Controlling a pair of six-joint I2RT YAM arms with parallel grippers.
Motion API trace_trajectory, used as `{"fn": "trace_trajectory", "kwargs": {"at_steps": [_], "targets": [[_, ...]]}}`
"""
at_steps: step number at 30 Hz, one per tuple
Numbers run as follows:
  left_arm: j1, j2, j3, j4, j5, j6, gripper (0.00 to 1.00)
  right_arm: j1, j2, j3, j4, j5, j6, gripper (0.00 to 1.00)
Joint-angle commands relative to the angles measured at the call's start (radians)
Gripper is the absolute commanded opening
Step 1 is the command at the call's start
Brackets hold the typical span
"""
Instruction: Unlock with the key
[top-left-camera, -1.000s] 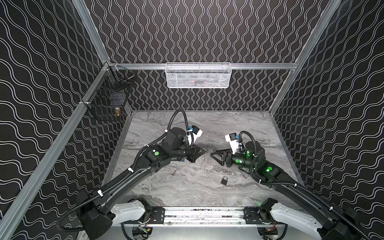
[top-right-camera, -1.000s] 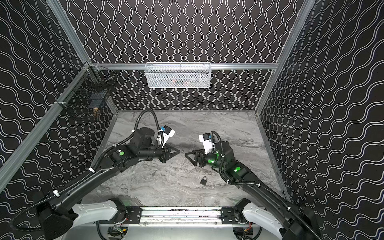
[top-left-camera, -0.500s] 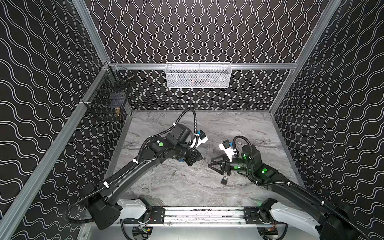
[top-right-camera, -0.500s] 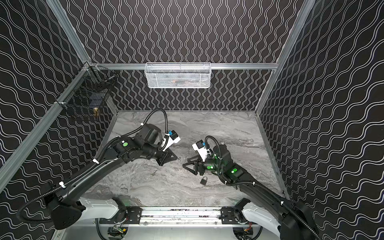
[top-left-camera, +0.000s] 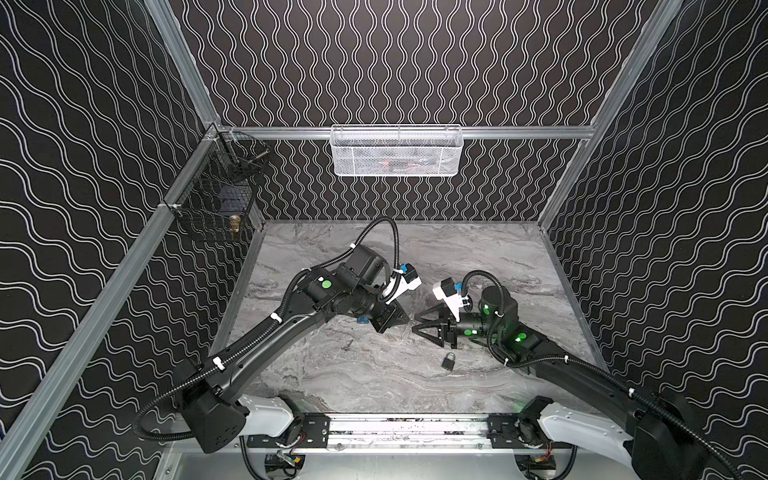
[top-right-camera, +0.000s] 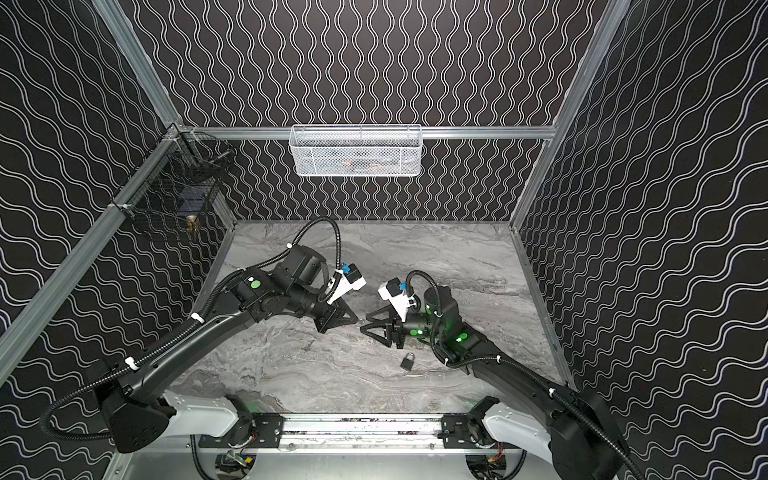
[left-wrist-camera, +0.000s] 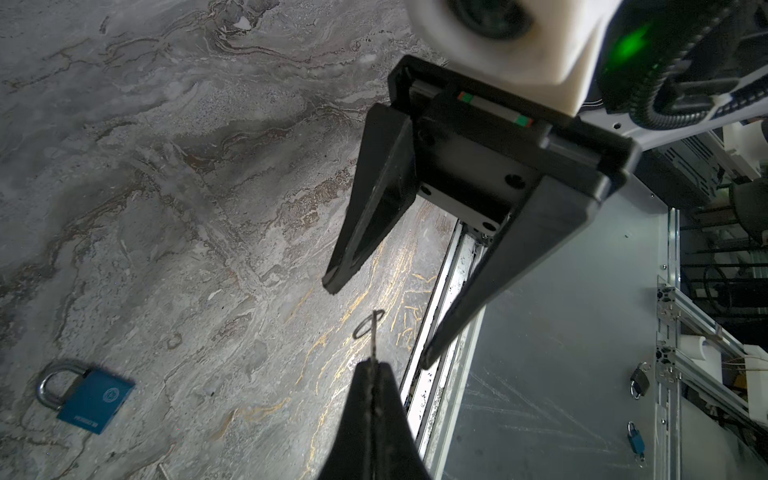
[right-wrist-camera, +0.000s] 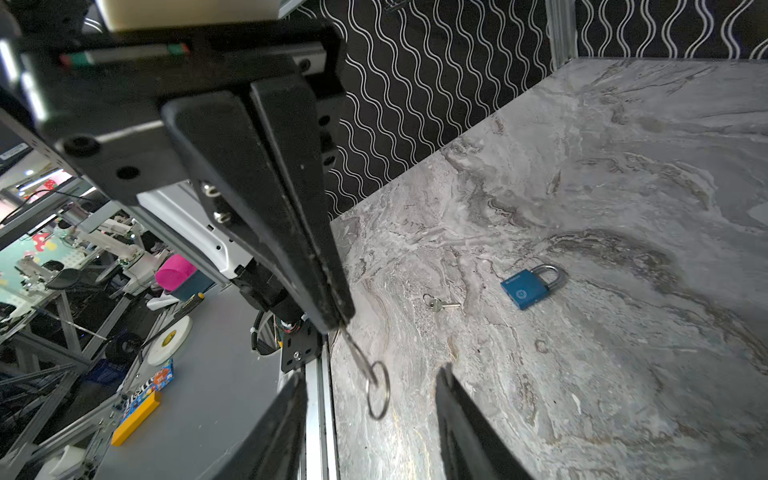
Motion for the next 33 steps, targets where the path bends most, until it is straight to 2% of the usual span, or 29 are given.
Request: {"fn": "trace_trajectory", "kwargs": {"at_steps": [1,6,11,21,30,33], "targets": [[0.002,-0.004,0.012,-0.028,0.030,0.053,0.00,-0.002,0.018,0.023,0.049,-0.054,-0.029,0.45],[0.002,-0.015,0.014,-0.038,0.041,0.066,0.00,-0.002,0.041,0.028,0.076,-0.103,-0.022,0.37],[0.002,-0.022,0.013,-0.045,0.035,0.072,0.00,-0.002,0.046,0.021,0.099,-0.124,-0.011,0.26],[0.002,-0.025,0.009,-0.045,0.055,0.074,0.00,-0.002,0.080,0.030,0.140,-0.193,0.006,0.20],[0.002,-0.013,0.014,-0.057,0.050,0.088,0.00,-0.008,0.092,0.044,0.124,-0.213,-0.002,0.09],[0.002,-0.014,0.014,-0.059,0.048,0.092,0.00,-0.011,0.094,0.043,0.128,-0.220,0.005,0.03]]}}
